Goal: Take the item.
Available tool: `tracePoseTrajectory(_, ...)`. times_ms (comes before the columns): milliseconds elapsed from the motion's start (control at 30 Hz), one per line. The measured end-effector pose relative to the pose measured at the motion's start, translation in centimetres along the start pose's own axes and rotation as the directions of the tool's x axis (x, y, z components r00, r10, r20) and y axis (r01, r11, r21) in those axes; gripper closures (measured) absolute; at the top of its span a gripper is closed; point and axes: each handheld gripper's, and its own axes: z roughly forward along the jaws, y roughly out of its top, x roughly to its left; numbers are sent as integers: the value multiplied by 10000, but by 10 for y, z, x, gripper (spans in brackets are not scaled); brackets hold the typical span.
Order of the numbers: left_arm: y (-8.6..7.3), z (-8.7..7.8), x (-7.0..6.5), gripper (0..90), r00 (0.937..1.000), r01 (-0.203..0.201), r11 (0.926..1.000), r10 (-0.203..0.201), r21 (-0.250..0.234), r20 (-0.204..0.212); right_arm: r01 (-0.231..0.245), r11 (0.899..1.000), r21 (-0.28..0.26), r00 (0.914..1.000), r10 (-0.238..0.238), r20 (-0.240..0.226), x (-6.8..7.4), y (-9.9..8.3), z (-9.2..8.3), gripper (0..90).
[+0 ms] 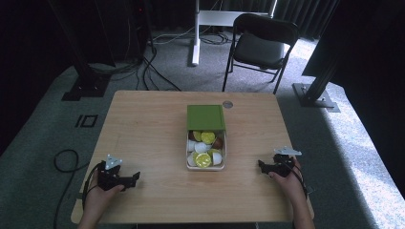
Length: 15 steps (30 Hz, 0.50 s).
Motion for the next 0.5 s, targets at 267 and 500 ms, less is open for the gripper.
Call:
tracePoseTrajectory(267,21,-5,-9,6,9995,-291,9989,295,-379,118,-2,10000,-1,10000,2,-1,0,0,0,113)
tracePoseTrajectory(500,39,-11,-15,6,9980,-600,9960,611,-663,151,-2,10000,0,10000,2,-1,0,0,0,113)
